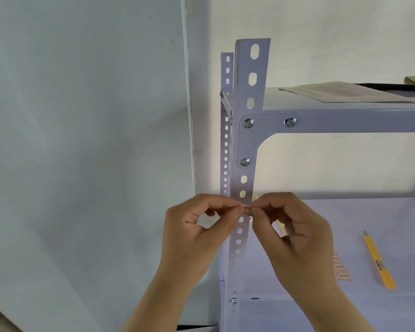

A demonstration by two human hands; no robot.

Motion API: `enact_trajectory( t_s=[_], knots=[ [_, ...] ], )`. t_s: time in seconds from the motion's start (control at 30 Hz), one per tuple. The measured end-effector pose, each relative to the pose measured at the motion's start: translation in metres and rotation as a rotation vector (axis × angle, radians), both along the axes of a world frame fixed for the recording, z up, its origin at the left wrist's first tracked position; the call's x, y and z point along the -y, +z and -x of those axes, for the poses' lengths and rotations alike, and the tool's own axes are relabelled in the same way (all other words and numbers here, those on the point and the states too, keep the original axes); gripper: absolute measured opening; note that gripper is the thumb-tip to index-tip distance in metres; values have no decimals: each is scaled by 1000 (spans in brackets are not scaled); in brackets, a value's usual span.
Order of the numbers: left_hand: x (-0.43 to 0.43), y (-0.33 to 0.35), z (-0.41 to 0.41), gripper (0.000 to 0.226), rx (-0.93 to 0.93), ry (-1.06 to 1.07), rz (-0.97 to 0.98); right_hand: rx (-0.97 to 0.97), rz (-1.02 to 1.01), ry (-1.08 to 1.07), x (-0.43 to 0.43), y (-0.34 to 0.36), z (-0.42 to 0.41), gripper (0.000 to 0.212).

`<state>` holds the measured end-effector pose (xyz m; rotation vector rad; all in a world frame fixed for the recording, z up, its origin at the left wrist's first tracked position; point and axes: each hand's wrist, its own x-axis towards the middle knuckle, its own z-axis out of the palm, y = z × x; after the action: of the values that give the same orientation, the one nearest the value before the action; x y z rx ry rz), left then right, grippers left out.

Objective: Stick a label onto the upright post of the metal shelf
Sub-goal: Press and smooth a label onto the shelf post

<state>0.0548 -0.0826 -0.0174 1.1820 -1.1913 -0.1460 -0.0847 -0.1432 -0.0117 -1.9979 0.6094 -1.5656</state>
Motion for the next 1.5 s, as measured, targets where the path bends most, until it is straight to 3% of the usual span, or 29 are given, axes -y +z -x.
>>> enact_trajectory(
  t_s=[0.13,0.23,0.5,0.93,1.17,1.37,1.5],
  knots=[
    [-3,5,10,20,-176,-85,46,100,-245,146,-6,13,7,26],
    [-6,9,15,25,-73,-54,43,157,-307,215,-9,19,10,25],
    [-12,13,14,27,22,-2,3,-13,-228,153,-9,23,15,27],
    [-14,17,14,24,1,20,-77,-103,-249,187,-3,29,22,32],
    [-14,22,18,20,93,129,-134,-230,36,-19,-1,22,19,14],
    [-12,23,18,26,140,122,-134,-204,5,9,2,18,21,26],
    [-10,21,19,21,199,195,-138,-214,87,-52,4,17,19,16]
  ],
)
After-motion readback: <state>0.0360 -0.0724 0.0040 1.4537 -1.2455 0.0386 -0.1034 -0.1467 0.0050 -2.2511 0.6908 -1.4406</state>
